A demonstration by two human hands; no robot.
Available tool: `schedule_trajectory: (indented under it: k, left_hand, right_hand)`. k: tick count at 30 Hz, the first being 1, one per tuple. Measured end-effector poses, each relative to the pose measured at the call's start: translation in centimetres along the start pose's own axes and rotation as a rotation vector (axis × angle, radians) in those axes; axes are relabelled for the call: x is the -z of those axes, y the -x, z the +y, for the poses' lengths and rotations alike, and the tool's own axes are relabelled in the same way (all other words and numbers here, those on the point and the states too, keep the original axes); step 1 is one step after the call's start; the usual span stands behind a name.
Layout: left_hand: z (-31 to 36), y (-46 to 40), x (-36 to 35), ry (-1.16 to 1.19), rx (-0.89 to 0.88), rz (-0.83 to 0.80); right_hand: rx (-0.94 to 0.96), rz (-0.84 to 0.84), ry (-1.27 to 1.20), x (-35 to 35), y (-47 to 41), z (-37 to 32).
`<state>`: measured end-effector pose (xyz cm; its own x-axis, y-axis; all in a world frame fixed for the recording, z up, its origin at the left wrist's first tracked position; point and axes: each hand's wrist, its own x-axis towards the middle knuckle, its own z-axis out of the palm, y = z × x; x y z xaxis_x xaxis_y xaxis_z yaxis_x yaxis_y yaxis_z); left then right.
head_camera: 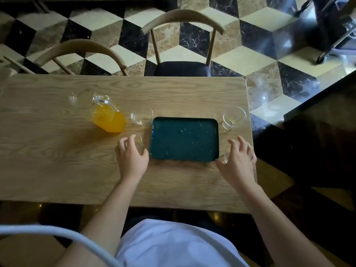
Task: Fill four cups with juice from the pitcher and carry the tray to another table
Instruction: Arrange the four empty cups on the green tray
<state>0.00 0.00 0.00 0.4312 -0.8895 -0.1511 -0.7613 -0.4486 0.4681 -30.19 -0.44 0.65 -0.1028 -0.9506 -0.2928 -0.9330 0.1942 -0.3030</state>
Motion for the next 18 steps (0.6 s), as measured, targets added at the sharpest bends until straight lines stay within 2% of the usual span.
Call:
schedule_trajectory:
  k: [4, 9, 18]
  left_hand:
    - [-0.8, -2.1, -0.1, -0.058, 0.155, -0.039]
    - [-1.6, -3.7, -0.9, -0.080, 0.181, -0.105]
    - [-3.0, -5.4, -0.8, -0.097, 0.226, -0.143]
  right_hand:
    - [-0.179, -0.029, 0.001, 0.1, -1.3, 1.4]
    - [-0.217, -0.107, -0.021, -0.7, -2.3, 2.0]
    - [-0.207, -0.097, -0.032, -1.0, -2.9, 1.3]
